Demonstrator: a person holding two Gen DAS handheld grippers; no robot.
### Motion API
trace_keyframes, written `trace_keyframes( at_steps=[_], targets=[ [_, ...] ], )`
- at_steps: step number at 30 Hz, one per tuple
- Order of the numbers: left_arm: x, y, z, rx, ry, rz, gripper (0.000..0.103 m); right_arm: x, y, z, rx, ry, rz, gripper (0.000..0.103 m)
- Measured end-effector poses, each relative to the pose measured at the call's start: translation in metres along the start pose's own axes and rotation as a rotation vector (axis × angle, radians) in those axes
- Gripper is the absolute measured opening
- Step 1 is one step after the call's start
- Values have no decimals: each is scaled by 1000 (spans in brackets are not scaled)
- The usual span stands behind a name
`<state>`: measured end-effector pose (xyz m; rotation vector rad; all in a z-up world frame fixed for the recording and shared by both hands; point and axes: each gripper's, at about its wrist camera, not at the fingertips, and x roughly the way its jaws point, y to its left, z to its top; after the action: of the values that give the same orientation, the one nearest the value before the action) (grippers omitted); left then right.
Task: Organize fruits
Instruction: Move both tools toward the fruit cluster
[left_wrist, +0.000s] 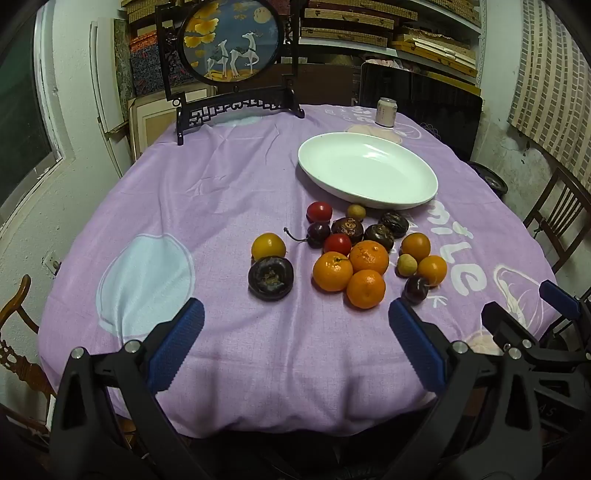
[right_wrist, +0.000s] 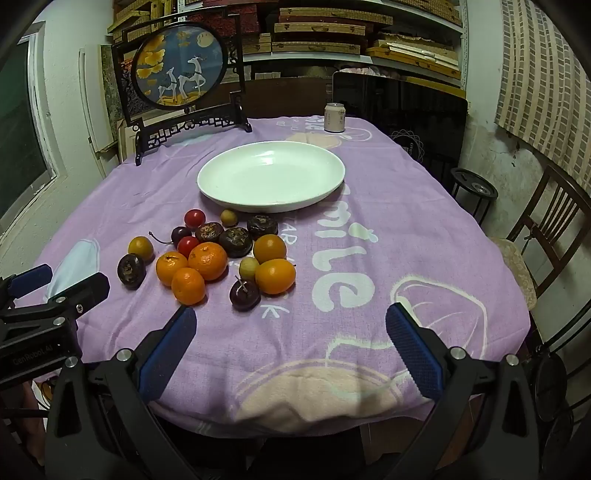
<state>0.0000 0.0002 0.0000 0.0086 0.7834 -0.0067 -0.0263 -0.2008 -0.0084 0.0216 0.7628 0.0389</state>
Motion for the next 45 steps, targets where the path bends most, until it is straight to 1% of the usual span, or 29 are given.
trace_keyframes(
  at_steps=[7,9,29,36,40,43,44,45],
  targets=[
    [0,0,0,0,2,1,101,0,-1,1,0,1,0,102],
    [-1,-1,-1,0,2,0,101,2,3,-4,0,1,0,102],
    [1,0,0,-1,9,-1,101,3,-1,-2,-1,2,0,102],
    [1,1,0,-2,12,1,101,2,7,-5,-1,9,3,102],
    [14,9,-12,-18,21,28,101,10,2,-6,-2,36,44,102],
    [26,26,-14,-55,43,60,101,20,-2,-8,-18,39,153,102],
    [30,36,-15,-72,54,65,101,22,-2,-9,-27,30,196,96],
    [32,41,-16,-84,61,70,101,24,-2,-9,-30,23,229,79]
  ],
)
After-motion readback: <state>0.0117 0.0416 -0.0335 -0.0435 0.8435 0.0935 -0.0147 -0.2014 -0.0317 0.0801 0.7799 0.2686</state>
